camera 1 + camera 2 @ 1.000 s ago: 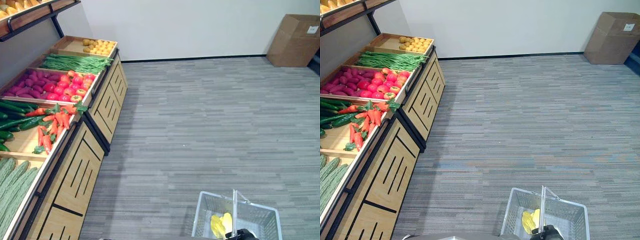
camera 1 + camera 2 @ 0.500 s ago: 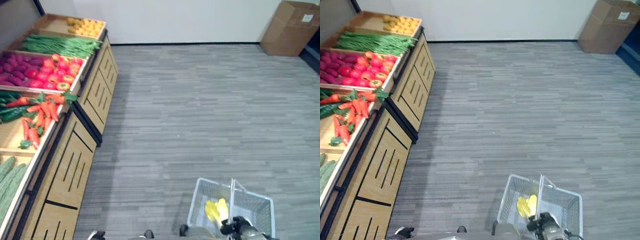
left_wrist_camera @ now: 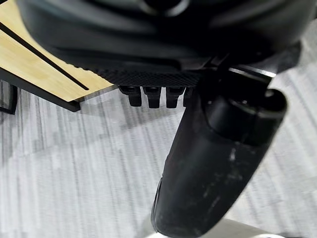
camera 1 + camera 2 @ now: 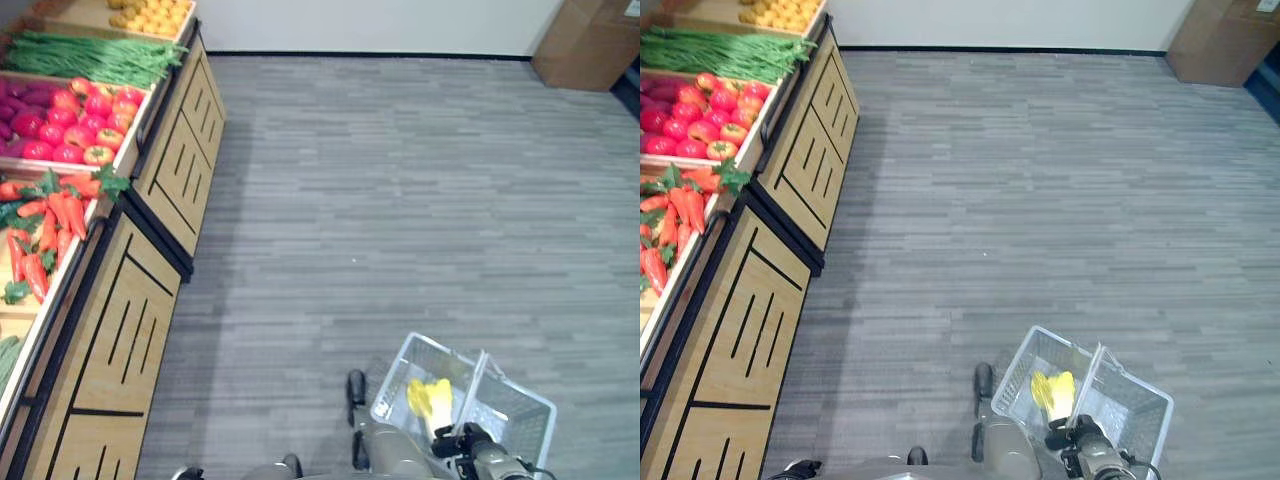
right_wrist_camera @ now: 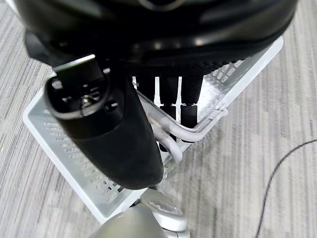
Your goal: Get the vegetables into the basket
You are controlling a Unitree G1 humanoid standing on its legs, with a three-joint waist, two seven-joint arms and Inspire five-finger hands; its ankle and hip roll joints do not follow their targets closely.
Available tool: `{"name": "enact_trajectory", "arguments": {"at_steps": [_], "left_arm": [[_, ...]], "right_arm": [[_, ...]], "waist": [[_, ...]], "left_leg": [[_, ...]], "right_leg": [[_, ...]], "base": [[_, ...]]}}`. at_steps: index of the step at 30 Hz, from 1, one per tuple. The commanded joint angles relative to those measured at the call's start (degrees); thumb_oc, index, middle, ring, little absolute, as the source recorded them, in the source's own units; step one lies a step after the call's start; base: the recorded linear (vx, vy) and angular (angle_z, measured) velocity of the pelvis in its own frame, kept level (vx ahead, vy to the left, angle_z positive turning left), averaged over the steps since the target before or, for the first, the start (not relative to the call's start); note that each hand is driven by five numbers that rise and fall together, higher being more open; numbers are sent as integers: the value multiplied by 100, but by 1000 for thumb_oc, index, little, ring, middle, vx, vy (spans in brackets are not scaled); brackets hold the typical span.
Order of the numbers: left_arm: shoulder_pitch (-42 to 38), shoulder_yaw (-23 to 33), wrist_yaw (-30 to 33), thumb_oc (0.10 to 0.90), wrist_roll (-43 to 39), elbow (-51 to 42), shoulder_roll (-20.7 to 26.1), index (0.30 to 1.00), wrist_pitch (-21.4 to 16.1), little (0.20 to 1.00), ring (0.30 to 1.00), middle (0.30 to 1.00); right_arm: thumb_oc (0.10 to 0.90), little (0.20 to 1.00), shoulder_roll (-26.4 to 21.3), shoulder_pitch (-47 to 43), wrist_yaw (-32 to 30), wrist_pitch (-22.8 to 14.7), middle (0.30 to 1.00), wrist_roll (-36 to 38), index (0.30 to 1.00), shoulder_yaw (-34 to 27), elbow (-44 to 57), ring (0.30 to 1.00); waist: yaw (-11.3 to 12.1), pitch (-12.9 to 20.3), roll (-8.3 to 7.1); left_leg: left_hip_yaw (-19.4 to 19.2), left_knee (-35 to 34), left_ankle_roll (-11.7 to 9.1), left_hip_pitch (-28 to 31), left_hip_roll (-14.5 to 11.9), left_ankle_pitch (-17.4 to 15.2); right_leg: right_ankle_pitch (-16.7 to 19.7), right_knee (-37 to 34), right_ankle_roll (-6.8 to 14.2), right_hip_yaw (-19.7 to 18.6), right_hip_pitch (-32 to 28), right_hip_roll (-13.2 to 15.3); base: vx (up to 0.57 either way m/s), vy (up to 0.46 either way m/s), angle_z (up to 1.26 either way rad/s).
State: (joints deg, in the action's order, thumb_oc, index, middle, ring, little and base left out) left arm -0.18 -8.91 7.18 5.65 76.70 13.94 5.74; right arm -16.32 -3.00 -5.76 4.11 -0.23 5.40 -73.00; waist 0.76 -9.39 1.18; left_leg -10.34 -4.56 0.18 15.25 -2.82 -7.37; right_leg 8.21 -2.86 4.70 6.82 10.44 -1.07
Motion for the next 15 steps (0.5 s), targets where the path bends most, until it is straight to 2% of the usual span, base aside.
{"name": "enact_trajectory", "arguments": {"at_steps": [1,2,3,6,7,8,10,11,12,13,14,15], "left_arm": [[-251,111,61,900,43,80,106,1000,-15,1000,1000,1000],[-251,111,61,900,43,81,104,1000,-15,1000,1000,1000],[-264,121,85,900,-26,95,83,1000,2,1000,1000,1000],[-299,78,99,900,-63,85,57,1000,14,1000,1000,1000],[-300,79,99,900,-63,85,56,1000,14,1000,1000,1000],[-324,62,116,900,-110,62,68,1000,17,1000,1000,1000],[-334,99,134,900,-188,63,87,1000,23,1000,1000,1000],[-347,90,138,900,-209,37,84,1000,42,1000,1000,1000],[-347,91,138,900,-209,37,84,1000,42,1000,1000,1000],[-334,67,128,900,-206,29,76,1000,37,1000,1000,1000],[-334,67,128,900,-206,28,76,1000,38,1000,1000,1000],[-326,69,127,900,-181,23,81,1000,49,1000,1000,1000]], "right_arm": [[400,300,-189,253,1,65,300,-282,300,398,-276,300],[400,300,-191,252,1,64,300,-281,300,399,-278,300],[400,300,-223,279,7,66,300,-270,300,421,-271,300],[400,300,-310,245,12,44,300,-270,300,489,-225,300],[400,300,-311,244,12,43,300,-270,300,490,-225,300],[400,300,-352,209,14,38,300,-287,300,567,-195,300],[400,300,-375,217,31,45,300,-299,300,591,-221,300],[400,300,-423,224,39,59,300,-282,300,557,-239,300],[400,300,-423,223,39,59,300,-282,300,557,-240,300],[400,300,-446,239,56,62,300,-319,300,576,-250,300],[400,300,-446,238,56,61,300,-319,300,576,-251,300],[400,300,-455,266,57,79,300,-338,300,565,-298,300]], "waist": [[4,130,-167],[-10,133,-162],[-57,211,-100],[-86,241,-58],[-98,247,-60],[-100,215,-72],[-59,122,-141],[-19,-33,-187],[-25,-28,-179],[-49,-73,-210],[-49,-77,-206],[-45,-100,-237]], "left_leg": [[631,279,333,-189,554,-325],[644,270,330,-187,548,-321],[733,400,199,-186,408,-148],[803,882,14,-331,278,256],[816,899,12,-348,279,249],[789,1313,-101,-545,226,492],[664,2134,-233,-906,141,861],[467,3076,-277,-1437,15,1021],[476,3111,-278,-1463,6,1005],[238,3219,-286,-1473,-108,1091],[239,3236,-287,-1477,-114,1081],[78,3268,-272,-1532,-205,1089]], "right_leg": [[-323,116,180,-381,-52,-139],[-336,131,177,-366,-46,-140],[-620,555,38,-258,87,-211],[-990,941,-142,-47,108,-242],[-1004,962,-144,-35,123,-236],[-1164,937,-239,-6,32,-253],[-1269,846,-355,73,-220,-253],[-1341,818,-473,175,-371,-235],[-1341,820,-474,184,-361,-242],[-1445,845,-521,264,-437,-230],[-1448,850,-522,265,-438,-234],[-1517,834,-561,322,-517,-223]], "base": [[317,-166,67],[499,-282,74],[465,-267,46],[470,-286,27],[380,-285,26],[341,-279,21],[388,-377,21],[205,-264,22],[207,-256,29],[104,-98,20],[179,-180,7],[151,-170,-1]]}}
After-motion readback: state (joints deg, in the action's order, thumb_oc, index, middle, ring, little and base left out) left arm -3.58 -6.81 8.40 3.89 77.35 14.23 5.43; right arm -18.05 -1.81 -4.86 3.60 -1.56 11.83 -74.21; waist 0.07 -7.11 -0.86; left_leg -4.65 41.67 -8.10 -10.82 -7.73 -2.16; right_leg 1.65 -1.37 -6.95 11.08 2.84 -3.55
